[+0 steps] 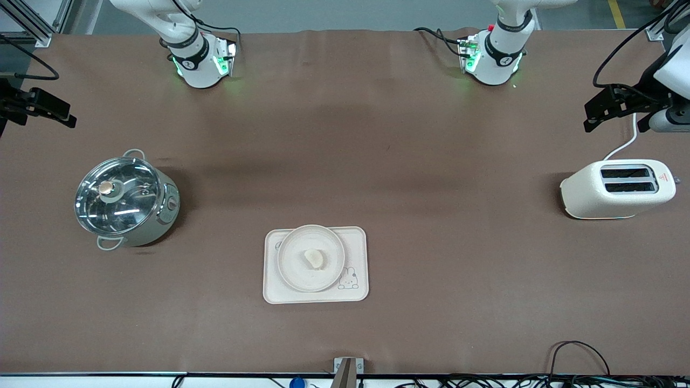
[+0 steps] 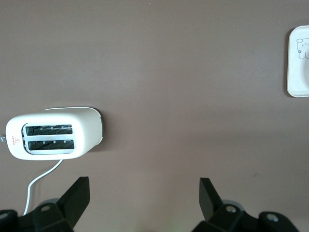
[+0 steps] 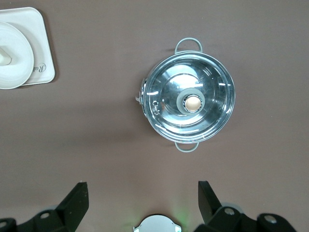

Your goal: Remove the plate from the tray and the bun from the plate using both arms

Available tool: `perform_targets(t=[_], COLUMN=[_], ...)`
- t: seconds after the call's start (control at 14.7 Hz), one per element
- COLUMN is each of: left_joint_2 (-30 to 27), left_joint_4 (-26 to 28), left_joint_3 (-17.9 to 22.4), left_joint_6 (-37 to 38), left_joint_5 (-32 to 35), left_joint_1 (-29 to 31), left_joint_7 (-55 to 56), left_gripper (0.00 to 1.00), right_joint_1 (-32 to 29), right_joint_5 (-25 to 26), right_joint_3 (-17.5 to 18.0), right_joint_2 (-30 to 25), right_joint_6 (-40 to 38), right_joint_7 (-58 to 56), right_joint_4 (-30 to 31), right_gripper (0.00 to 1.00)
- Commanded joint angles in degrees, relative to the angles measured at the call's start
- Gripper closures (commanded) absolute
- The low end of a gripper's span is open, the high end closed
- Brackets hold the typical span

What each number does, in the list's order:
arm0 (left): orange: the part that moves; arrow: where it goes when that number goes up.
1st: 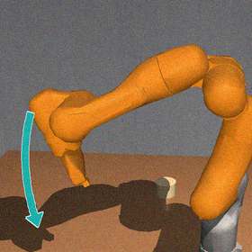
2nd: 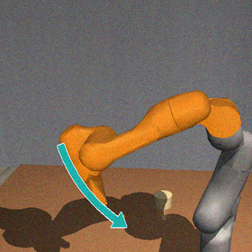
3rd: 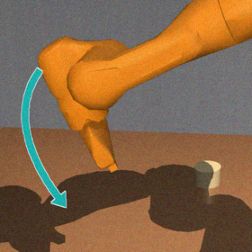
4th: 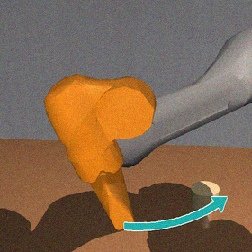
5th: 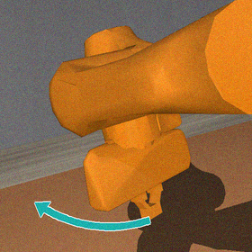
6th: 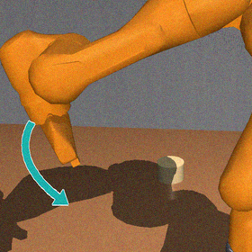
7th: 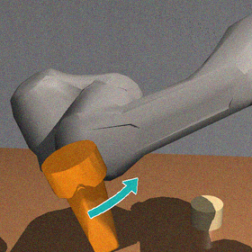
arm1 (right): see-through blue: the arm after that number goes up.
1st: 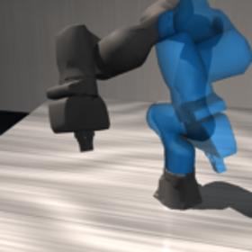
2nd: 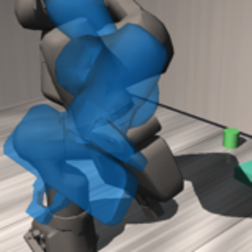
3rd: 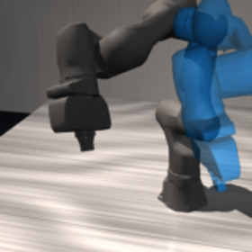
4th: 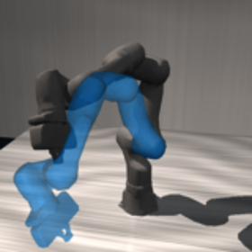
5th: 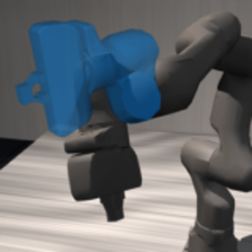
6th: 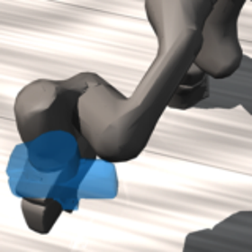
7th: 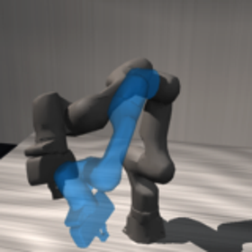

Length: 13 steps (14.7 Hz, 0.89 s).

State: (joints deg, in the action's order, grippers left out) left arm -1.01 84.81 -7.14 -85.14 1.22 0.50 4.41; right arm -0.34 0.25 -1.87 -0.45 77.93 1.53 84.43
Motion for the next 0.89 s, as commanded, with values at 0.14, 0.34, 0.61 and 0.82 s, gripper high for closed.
perform_targets(t=[0.14, 0.34, 0.61, 0.82], left_joint_2=[0.4, 0.6, 0.8, 0.8], left_joint_4=[-1.1, -1.1, -1.7, -1.9], left_joint_3=[0.0, 0.3, 0.5, 0.5], left_joint_6=[0.6, 0.6, 0.5, 0.5], left_joint_5=[0.2, 0.1, -0.1, 0.0], left_joint_1=[0.5, 0.5, 0.5, 0.5], left_joint_7=[-0.5, -0.5, -0.5, -0.4], left_gripper=[0.0, 0.0, 0.0, 0.0], right_joint_1=[-0.4, -0.3, -0.3, -0.3], right_joint_5=[1.0, 1.0, 1.0, 0.9], right_joint_3=[0.5, 0.5, 0.5, 0.5], right_joint_2=[-1.5, -1.5, -1.6, -1.4], right_joint_6=[0.2, 0.1, -0.1, 0.1], right_joint_7=[0.3, 0.3, 0.3, 0.3], right_joint_4=[1.6, 1.6, 1.6, 1.6], right_gripper=[0.0, 0.0, 0.0, 0.0])
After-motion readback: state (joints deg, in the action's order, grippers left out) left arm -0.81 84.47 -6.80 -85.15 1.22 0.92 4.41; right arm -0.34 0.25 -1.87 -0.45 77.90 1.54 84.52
